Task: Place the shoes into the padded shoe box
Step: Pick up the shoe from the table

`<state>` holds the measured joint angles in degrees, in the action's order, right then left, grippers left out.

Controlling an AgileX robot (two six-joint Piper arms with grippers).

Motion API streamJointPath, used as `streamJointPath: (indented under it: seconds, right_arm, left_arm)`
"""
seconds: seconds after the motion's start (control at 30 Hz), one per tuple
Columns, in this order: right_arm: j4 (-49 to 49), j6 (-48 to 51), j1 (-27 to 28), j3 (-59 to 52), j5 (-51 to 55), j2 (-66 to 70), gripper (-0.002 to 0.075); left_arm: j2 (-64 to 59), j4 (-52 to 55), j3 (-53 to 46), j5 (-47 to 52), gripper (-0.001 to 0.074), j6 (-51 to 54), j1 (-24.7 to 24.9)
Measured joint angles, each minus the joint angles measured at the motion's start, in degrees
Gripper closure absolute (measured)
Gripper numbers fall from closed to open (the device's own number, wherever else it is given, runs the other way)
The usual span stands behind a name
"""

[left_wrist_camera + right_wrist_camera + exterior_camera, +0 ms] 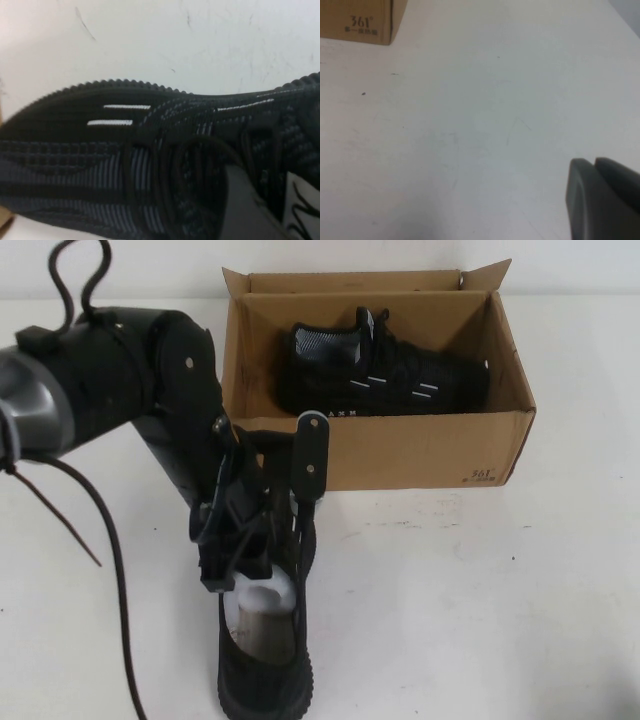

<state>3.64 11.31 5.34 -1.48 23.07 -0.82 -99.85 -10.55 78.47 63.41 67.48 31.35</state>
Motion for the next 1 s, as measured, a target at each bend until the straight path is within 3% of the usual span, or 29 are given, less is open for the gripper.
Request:
streamJointPath:
  seconds: [0.3, 0.57, 1.0]
  right_arm:
    - [0.0, 0.0, 0.0, 0.0, 0.0, 0.0, 0.0734]
    - [0.0, 0.0, 0.0, 0.0, 0.0, 0.0, 0.0734]
    - [0.0, 0.0, 0.0, 0.0, 0.0, 0.0, 0.0734]
  left_arm:
    - [-1.4, -0.1, 0.1, 0.2, 0.0487, -1.7, 0.0]
    - [-1.4, -0.3, 0.4, 1.8, 0.0621, -2.4, 0.0]
    - [-0.9, -0.2, 0.5, 2.1, 0.0718, -3.9, 0.0]
